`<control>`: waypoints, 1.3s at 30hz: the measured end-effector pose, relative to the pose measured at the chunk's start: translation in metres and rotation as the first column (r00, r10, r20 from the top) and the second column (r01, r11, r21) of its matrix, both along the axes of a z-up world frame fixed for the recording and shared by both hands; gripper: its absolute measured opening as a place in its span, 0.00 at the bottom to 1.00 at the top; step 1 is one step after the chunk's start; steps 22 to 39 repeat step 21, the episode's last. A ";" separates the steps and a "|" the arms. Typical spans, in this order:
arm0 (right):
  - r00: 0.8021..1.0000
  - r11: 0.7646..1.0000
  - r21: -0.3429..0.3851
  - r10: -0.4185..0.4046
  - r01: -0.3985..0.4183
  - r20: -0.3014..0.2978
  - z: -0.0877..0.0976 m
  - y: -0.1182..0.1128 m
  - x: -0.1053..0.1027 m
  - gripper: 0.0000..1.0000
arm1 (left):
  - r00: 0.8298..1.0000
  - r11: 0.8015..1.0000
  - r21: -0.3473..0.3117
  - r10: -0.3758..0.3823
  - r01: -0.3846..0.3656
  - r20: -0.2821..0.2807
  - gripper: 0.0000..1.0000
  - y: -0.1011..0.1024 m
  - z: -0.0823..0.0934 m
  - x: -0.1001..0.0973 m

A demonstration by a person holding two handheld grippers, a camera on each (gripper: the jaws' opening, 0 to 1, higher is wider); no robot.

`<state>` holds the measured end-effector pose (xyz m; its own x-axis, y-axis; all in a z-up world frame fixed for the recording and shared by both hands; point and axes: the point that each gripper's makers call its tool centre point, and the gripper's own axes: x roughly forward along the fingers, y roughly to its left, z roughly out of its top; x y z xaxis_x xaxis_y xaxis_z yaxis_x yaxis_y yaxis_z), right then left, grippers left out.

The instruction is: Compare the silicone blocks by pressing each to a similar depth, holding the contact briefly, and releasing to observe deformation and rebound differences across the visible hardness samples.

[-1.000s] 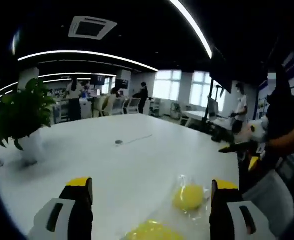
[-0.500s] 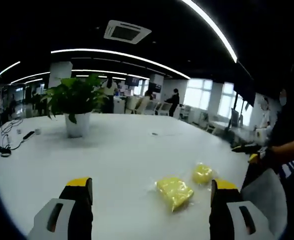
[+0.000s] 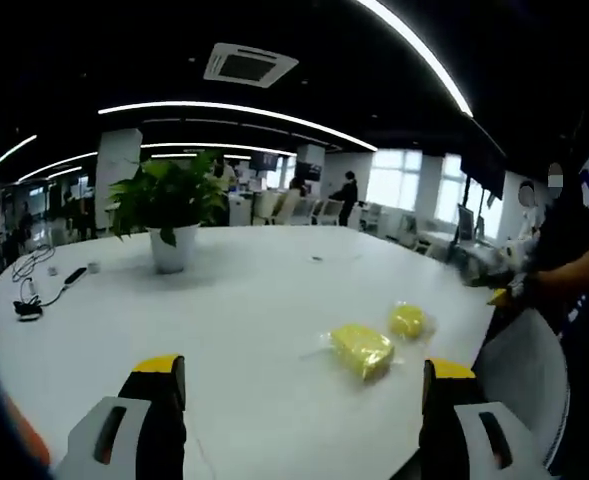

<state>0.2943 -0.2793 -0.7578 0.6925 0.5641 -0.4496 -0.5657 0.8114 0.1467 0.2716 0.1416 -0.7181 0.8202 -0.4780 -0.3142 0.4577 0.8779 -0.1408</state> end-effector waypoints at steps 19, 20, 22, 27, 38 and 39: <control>0.999 0.999 -0.044 0.026 -0.025 0.033 0.005 0.012 -0.005 0.96 | 0.999 0.997 -0.080 -0.023 0.021 -0.023 1.00 -0.009 0.004 -0.001; 0.999 0.999 -0.047 0.026 -0.025 0.026 0.005 0.012 -0.005 0.96 | 0.999 0.996 -0.088 -0.023 0.021 -0.023 1.00 -0.010 0.003 -0.002; 0.999 0.998 -0.050 0.026 -0.025 0.026 0.006 0.012 -0.005 0.96 | 0.999 0.996 -0.087 -0.024 0.022 -0.021 1.00 -0.010 0.003 -0.003; 0.999 0.998 -0.050 0.026 -0.025 0.026 0.006 0.012 -0.005 0.96 | 0.999 0.996 -0.087 -0.024 0.022 -0.021 1.00 -0.010 0.003 -0.003; 0.999 0.998 -0.050 0.026 -0.025 0.026 0.006 0.012 -0.005 0.96 | 0.999 0.996 -0.087 -0.024 0.022 -0.021 1.00 -0.010 0.003 -0.003; 0.999 0.998 -0.050 0.026 -0.025 0.026 0.006 0.012 -0.005 0.96 | 0.999 0.996 -0.087 -0.024 0.022 -0.021 1.00 -0.010 0.003 -0.003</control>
